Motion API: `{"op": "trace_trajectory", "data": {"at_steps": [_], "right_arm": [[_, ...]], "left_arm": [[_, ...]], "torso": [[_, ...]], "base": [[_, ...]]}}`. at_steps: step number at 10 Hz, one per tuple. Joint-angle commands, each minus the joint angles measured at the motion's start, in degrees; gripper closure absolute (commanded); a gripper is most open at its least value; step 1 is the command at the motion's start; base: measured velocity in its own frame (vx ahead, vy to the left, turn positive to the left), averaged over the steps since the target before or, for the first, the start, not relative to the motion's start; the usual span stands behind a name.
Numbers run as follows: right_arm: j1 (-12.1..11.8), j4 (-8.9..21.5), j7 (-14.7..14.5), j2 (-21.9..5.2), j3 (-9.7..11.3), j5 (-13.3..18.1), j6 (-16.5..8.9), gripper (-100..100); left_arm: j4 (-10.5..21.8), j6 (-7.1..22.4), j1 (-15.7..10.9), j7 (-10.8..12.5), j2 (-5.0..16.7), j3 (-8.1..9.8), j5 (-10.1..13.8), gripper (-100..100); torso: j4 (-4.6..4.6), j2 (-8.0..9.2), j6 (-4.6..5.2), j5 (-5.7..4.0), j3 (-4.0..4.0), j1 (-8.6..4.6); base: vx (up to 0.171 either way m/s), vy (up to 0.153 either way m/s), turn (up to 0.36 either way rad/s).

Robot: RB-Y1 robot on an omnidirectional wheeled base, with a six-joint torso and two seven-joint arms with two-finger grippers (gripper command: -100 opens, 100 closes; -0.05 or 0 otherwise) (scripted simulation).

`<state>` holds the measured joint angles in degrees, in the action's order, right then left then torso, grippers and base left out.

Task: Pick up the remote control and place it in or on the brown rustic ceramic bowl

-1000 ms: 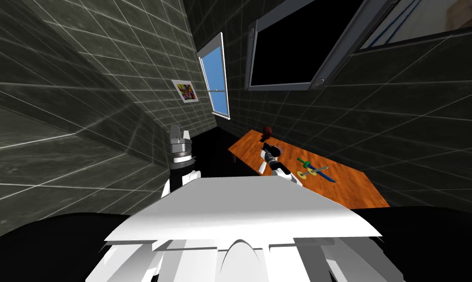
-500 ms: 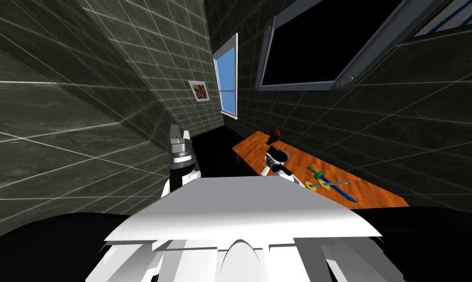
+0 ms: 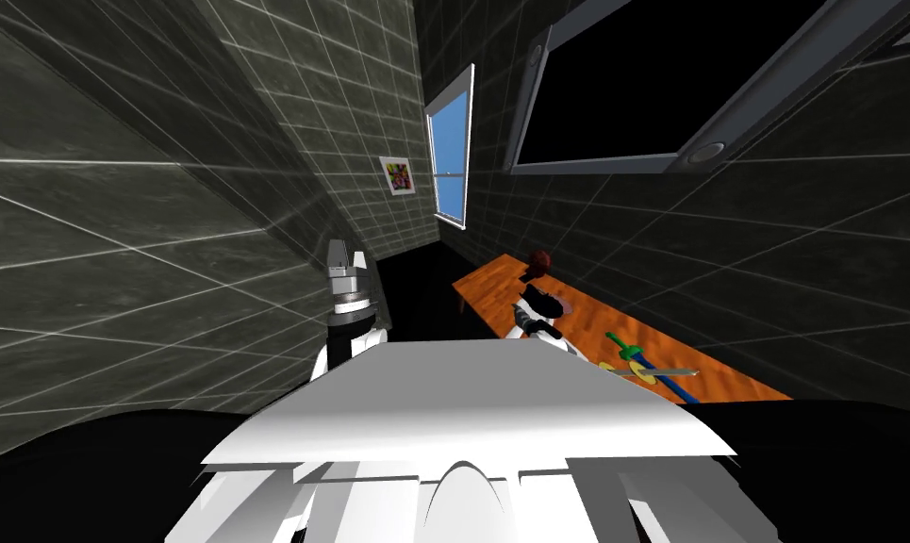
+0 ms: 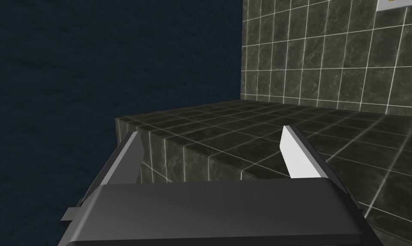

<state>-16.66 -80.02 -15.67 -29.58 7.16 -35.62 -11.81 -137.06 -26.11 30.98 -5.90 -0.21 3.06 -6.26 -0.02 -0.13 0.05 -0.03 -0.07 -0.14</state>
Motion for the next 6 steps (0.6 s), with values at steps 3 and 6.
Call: {"op": "trace_trajectory", "data": {"at_steps": [3, 6], "right_arm": [[0.6, 5.2, -1.5, -1.7, 1.5, -3.6, -2.7, -100], [1.5, 10.2, -3.6, -3.3, 3.1, -7.8, -6.3, -100]], "left_arm": [[0.0, 0.0, 0.0, 0.0, 0.0, 0.0, 0.0, 0], [0.0, 0.0, 0.0, 0.0, 0.0, 0.01, 0.0, 0]], "torso": [[0.01, 0.03, -0.01, -0.02, 0.02, -0.1], [0.0, 0.03, 0.07, -0.02, 0.02, -0.11]], "base": [[-0.024, -0.045, 0.28], [-0.03, -0.045, 0.271]]}}
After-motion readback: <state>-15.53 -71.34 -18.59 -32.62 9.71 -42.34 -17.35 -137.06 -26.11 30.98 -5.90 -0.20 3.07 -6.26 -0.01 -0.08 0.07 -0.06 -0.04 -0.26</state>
